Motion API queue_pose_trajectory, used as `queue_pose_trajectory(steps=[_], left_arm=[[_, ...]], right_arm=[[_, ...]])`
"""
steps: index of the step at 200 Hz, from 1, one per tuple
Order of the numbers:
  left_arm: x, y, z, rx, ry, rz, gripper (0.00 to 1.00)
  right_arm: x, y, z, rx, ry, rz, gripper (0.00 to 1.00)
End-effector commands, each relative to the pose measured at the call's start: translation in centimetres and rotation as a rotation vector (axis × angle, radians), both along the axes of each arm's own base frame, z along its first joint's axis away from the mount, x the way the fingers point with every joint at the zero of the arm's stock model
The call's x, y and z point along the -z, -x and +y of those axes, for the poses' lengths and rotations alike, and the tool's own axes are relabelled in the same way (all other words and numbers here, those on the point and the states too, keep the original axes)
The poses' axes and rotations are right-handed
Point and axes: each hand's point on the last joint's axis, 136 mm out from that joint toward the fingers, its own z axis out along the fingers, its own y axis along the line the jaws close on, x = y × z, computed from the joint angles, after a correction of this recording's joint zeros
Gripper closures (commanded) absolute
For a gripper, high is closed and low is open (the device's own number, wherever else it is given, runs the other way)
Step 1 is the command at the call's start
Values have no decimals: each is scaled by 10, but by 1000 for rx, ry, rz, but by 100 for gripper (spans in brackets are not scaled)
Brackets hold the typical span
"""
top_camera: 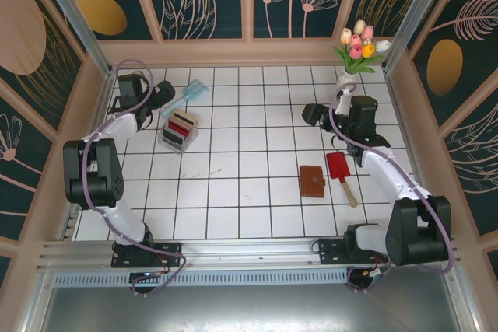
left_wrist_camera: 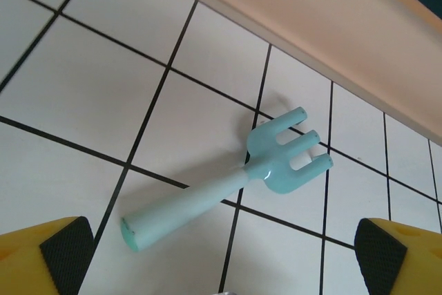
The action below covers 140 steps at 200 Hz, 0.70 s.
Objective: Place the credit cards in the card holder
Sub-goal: Move the storage box to the center of the table.
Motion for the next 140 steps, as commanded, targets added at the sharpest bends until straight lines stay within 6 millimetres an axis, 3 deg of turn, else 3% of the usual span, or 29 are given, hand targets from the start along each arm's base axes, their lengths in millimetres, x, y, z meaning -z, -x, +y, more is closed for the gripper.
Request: queue_pose_trajectory(steps=[1, 35, 68, 100, 136, 140], left_arm=[[7, 1, -21, 78, 126, 54, 1], [41, 18, -30, 76, 208, 141, 1], [57, 30, -29, 57, 217, 164, 1], [58, 34, -33, 72, 239, 159, 1], [43, 39, -52, 151, 334, 107, 1], [51, 46, -55, 159, 350, 125, 1]], right_arm=[[14, 5, -3, 32, 5, 48, 3], [26, 6, -7, 69, -2, 82, 3], [31, 4, -6, 67, -4, 100, 3], [35, 5, -6, 67, -3, 115, 3], [45, 11, -6, 63, 3, 145, 3], [46, 12, -6, 62, 4, 148, 3]])
